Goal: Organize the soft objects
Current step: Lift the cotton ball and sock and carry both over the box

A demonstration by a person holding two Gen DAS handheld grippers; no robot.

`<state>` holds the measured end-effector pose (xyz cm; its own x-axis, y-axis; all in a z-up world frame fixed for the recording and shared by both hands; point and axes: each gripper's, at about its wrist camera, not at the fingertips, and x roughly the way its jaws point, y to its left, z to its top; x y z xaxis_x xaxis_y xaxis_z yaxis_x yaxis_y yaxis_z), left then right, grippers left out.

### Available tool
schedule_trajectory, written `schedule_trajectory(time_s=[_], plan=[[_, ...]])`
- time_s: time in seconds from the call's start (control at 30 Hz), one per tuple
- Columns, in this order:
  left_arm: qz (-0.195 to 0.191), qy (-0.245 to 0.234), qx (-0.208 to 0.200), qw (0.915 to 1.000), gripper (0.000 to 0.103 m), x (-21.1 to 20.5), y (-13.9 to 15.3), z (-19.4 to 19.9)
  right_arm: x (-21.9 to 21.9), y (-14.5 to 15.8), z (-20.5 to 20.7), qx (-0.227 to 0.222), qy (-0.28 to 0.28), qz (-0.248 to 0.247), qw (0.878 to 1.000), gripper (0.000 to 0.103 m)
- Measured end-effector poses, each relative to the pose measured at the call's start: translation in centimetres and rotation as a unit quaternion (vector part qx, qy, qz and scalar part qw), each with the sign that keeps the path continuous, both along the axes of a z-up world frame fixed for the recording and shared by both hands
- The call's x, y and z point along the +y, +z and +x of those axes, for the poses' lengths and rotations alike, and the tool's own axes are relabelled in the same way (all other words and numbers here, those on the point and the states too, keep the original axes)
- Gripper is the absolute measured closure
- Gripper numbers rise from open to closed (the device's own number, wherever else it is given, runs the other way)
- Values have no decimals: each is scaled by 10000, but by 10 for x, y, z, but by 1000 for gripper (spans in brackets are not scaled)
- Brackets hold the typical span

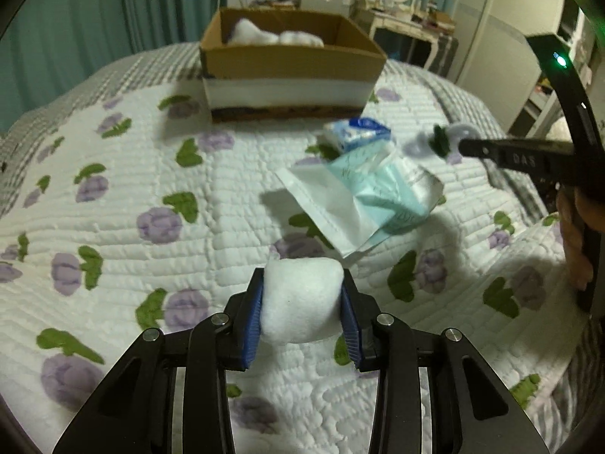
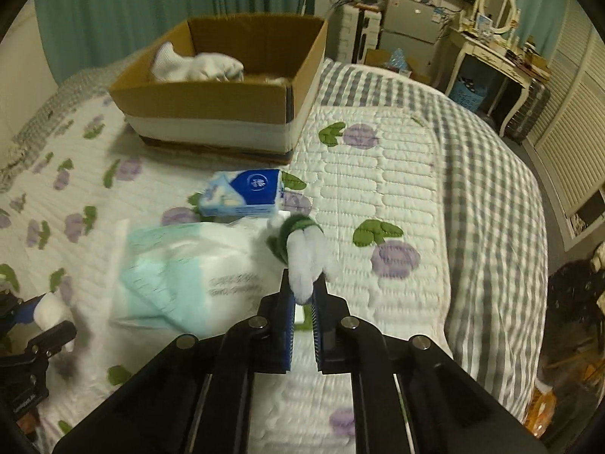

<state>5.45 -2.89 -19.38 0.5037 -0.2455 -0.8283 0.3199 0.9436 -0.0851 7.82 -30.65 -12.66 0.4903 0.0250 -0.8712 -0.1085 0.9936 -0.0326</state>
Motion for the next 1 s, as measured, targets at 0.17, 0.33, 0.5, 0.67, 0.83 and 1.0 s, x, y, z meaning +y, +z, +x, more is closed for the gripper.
schedule_trajectory(time_s=[0.17,0.33,0.5,0.67,0.83,1.0], plan=[[-182,70,-239,9995,67,12,21,-10,4,24,-31,-296,-154,157,9993,96],[-315,80,-616,9976,67,22,50,-22,11,62,-56,-782,-274,253,9962,96],[-454,60,-1011,9938,67,30,81,-32,21,98,-76,-1284,-318,340,9906,96],[-617,36,-1396,9883,67,36,112,-37,34,133,-92,-1729,-275,370,9839,96],[-755,60,-1745,9817,67,40,141,-37,44,169,-104,-2180,-240,424,9747,96],[-850,74,-2068,9746,67,43,168,-30,53,197,-109,-2517,-175,466,9665,96]])
